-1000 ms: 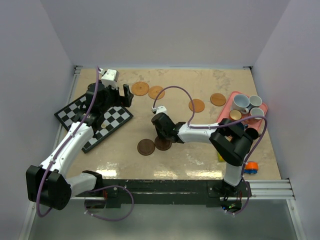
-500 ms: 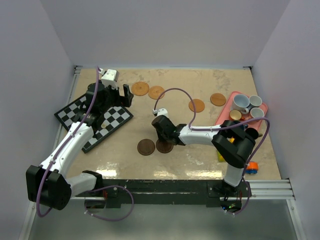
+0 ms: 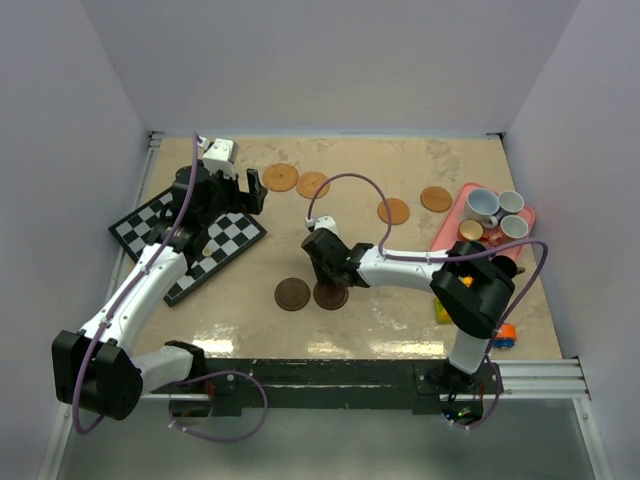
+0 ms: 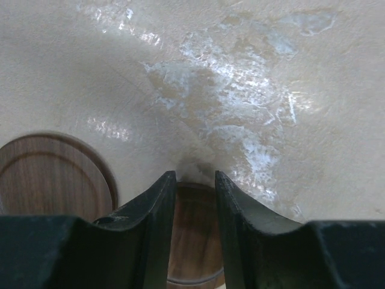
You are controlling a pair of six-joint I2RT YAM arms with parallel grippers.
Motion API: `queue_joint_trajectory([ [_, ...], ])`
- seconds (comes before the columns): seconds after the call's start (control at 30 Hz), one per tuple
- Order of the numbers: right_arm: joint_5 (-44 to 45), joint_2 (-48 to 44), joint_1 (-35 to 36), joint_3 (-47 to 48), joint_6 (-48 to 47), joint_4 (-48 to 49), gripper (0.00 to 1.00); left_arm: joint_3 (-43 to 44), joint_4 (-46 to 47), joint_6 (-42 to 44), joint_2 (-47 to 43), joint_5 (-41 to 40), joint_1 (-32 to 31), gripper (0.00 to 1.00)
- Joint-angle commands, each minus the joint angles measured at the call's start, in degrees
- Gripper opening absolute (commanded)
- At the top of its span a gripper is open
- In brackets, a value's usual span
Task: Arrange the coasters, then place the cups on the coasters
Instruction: Move the coaster to the center of the board.
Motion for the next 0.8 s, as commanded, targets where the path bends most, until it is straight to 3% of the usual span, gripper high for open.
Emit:
queue_joint_trajectory([
  [0.0,3.76,-6.25,-1.87,1.48,-0.25,-5.08,0.37,0.17,1.94,0.01,-0.38,0.61,-0.49,1.0],
  [0.47,2.88,-13.64,-2.93,-10.12,3.52,-12.38,0.34,0.08,1.94,-0.17,-0.38,1.05,-0.93,1.0],
  [0.77,-2.91,-14.61,-2.84,-12.23,3.35,-9.4,0.3,0.17,1.94,-0.17,-0.21,0.78,-1.19,1.0],
])
